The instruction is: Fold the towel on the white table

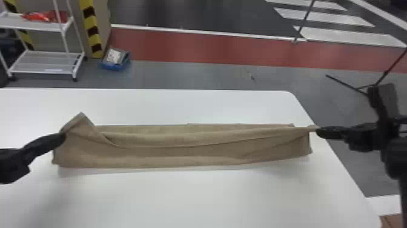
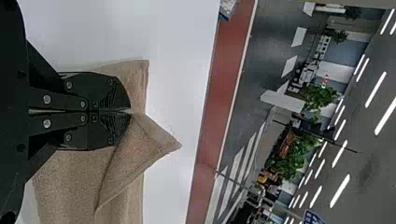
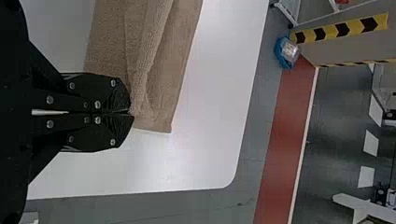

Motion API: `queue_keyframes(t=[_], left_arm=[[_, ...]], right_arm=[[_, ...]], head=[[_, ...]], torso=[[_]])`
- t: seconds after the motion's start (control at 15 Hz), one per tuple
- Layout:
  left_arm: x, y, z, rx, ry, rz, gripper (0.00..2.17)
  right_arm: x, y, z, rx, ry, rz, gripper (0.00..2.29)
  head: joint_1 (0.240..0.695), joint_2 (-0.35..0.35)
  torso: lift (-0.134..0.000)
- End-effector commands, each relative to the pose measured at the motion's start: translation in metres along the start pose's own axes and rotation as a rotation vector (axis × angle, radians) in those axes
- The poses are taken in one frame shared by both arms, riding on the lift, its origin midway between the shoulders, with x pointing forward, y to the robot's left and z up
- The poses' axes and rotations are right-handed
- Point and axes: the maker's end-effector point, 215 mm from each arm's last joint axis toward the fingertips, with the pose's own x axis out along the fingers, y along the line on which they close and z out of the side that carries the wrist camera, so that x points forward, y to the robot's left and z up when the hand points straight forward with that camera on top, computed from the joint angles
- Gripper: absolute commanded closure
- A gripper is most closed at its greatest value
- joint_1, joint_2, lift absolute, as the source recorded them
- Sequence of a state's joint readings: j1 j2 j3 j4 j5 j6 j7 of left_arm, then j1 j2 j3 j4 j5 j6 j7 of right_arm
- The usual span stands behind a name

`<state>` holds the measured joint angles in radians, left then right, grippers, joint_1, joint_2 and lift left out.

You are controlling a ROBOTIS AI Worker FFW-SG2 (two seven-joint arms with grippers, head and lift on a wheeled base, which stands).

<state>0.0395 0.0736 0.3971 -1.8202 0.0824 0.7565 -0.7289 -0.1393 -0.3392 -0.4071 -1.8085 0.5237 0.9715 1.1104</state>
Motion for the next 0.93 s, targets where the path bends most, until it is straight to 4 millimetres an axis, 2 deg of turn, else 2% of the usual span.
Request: queue_keyframes(t=[0.0, 0.2, 0.47, 0.53, 0.6, 0.67, 0.73, 0.8, 0.87], left_arm=[[0.002, 0.005, -0.001, 0.000, 0.005, 0.019, 1.50], [0.003, 0.011, 0.000, 0.002, 0.013, 0.041, 1.50], [0.017, 0.009, -0.005, -0.001, 0.040, 0.048, 1.50], [0.021, 0.010, -0.007, -0.001, 0.049, 0.056, 1.49], [0.023, 0.011, -0.009, 0.005, 0.060, 0.069, 1.35], [0.025, 0.012, -0.011, 0.010, 0.064, 0.089, 0.67], [0.026, 0.013, -0.011, 0.005, 0.063, 0.100, 0.01], [0.026, 0.013, -0.012, -0.001, 0.059, 0.105, 0.00], [0.026, 0.015, -0.012, -0.006, 0.057, 0.116, 0.00]], right_arm=[[0.005, -0.001, 0.011, -0.008, 0.001, -0.003, 2.25], [0.011, -0.002, 0.014, -0.003, 0.013, -0.006, 2.24], [0.030, -0.005, 0.009, -0.008, 0.069, -0.021, 2.23], [0.038, -0.008, 0.010, -0.012, 0.093, -0.034, 2.18], [0.045, -0.012, 0.008, -0.004, 0.118, -0.060, 2.03], [0.050, -0.016, 0.005, 0.025, 0.143, -0.099, 1.50], [0.053, -0.019, 0.004, 0.045, 0.158, -0.126, 0.56], [0.055, -0.022, 0.005, 0.053, 0.166, -0.149, 0.04], [0.055, -0.027, -0.002, 0.070, 0.189, -0.187, 0.00]], head=[[0.695, -0.180], [0.695, -0.171], [0.695, -0.164], [0.695, -0.165], [0.695, -0.166], [0.695, -0.170], [0.695, -0.174], [0.695, -0.178], [0.695, -0.180]], torso=[[-0.126], [-0.126], [-0.126], [-0.126], [-0.126], [-0.126], [-0.126], [-0.126], [-0.126]])
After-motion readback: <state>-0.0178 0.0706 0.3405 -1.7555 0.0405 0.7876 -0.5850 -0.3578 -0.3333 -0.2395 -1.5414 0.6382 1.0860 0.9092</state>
